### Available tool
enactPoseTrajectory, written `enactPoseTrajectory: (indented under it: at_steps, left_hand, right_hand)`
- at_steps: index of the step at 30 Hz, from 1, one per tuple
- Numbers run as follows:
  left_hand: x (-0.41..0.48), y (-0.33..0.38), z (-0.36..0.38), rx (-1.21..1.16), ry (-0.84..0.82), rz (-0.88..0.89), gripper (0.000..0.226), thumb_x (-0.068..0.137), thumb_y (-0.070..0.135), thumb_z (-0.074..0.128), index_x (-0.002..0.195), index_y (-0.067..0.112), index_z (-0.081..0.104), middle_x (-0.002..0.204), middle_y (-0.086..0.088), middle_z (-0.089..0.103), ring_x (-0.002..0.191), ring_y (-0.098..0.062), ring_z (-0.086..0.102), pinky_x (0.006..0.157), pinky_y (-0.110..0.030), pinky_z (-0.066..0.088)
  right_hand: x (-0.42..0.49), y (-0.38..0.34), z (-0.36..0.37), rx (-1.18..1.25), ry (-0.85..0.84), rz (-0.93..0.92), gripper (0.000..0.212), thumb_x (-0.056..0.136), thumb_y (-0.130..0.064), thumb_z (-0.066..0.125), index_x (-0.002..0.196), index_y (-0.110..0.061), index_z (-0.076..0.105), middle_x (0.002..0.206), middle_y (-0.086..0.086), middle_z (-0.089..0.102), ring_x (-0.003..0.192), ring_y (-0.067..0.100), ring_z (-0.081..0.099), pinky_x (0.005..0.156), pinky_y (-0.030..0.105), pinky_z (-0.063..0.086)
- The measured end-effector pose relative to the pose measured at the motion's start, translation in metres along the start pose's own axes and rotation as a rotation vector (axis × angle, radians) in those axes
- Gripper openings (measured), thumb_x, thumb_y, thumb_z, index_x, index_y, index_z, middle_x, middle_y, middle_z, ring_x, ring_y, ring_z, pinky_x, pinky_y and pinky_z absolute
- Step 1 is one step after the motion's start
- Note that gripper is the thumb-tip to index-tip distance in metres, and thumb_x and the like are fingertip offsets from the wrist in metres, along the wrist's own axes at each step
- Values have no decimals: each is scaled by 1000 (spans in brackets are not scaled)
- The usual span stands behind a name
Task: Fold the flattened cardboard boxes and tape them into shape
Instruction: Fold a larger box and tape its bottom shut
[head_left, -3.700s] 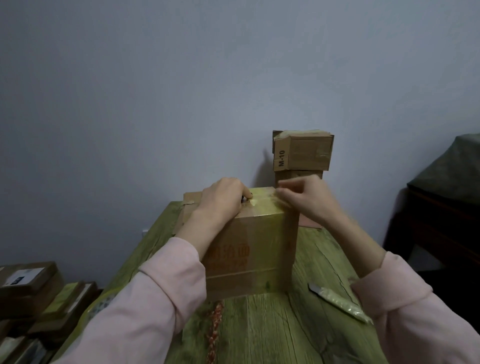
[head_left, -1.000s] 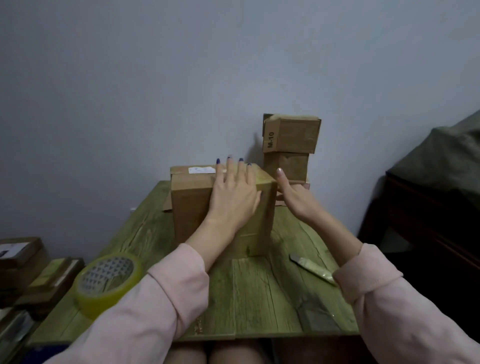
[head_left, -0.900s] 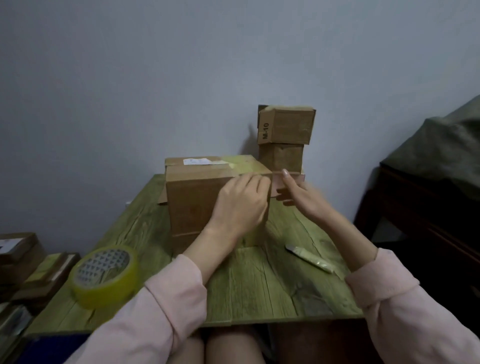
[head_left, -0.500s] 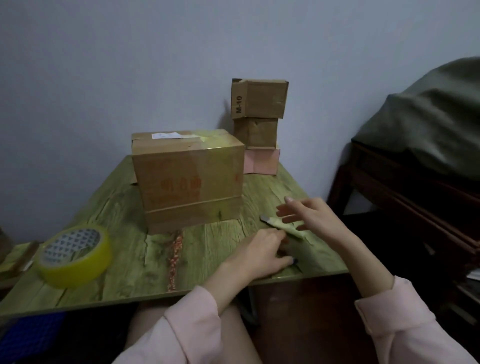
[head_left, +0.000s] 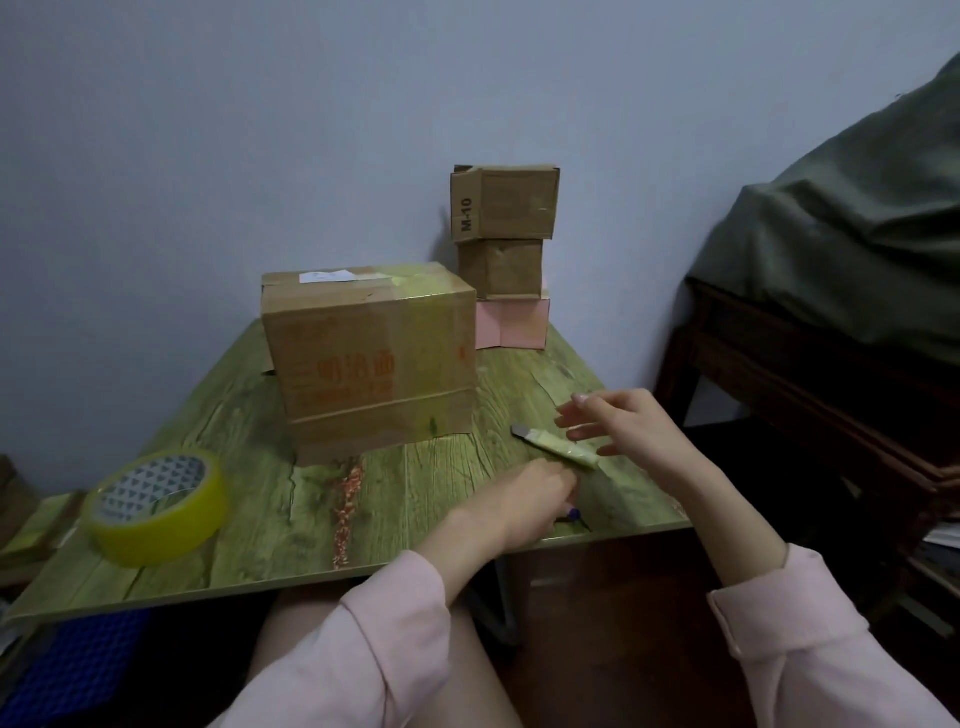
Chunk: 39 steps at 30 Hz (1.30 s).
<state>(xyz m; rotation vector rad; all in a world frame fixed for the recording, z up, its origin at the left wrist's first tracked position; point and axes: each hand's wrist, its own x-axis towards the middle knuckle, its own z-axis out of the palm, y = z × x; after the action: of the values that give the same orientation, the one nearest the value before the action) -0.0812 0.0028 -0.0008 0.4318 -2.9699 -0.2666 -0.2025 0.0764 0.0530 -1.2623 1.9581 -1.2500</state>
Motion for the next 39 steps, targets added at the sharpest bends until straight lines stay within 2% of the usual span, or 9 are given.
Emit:
enactPoseTrajectory:
  at_steps: [4,9,14,16,19,27,31,34,39]
  left_hand:
    - [-9,5,-12,-96,3,24,10,93,5,47,88,13,49,91,-7,57,84,-26,54,78,-40,46]
    - [-27,7,-104,-416,336,-54,15,95,15,50,83,24,51,79,9,54,67,-5,50,60,-13,37]
    - [-42,-24,-157,-425,513,-107,7,92,13,57,86,17,56,83,-1,62,75,-14,56,73,-32,46]
    - [-52,-34,-168,-442,575,-141,3,91,13,58,89,15,57,84,-4,62,76,-20,58,73,-35,47]
    - [-70,-47,-182,-382,650,-202,8,91,13,58,88,21,58,80,4,61,72,-10,56,67,-21,43]
    - [-114,-80,-204,-200,852,-321,8,93,15,57,85,16,60,69,14,57,64,1,54,59,-6,37]
    - [-119,-99,-202,-195,940,-366,8,96,14,50,92,11,57,83,0,61,72,-4,59,69,-21,44]
    - [-121,-113,-203,-219,1015,-408,7,96,14,51,90,14,55,77,3,59,66,-3,59,60,-13,42]
    - [-119,-135,-208,-220,1110,-460,6,94,10,54,88,10,54,72,7,56,61,-10,57,53,-8,41]
  right_hand:
    - [-2,-7,-12,50,17,-25,31,99,-28,44,101,-11,70,97,-2,74,91,15,69,84,36,48]
    - [-2,-29,-25,217,-3,-76,36,98,-38,43,97,-12,69,93,0,75,90,19,70,86,43,51]
    - [5,-71,-18,318,-350,-50,64,79,-63,39,111,-13,63,107,10,71,96,27,68,77,37,54]
    - [10,-82,-9,300,-391,-115,54,77,-48,55,114,-9,62,111,15,69,91,26,67,69,31,55]
    - [20,-93,5,335,-383,-177,41,70,-22,70,107,-4,64,105,18,67,87,19,67,64,23,54]
    - [49,-135,39,255,-457,-159,30,61,-25,79,82,-6,67,86,11,63,75,18,60,72,33,55]
    - [63,-150,49,228,-470,-160,12,77,-13,72,90,-13,72,83,3,66,67,12,56,63,28,55]
    - [74,-161,55,263,-484,-184,15,82,-4,67,95,-10,71,76,3,64,61,9,54,57,21,50]
    - [94,-187,58,200,-426,-183,36,76,-5,74,110,-2,63,87,10,68,72,15,67,69,23,58]
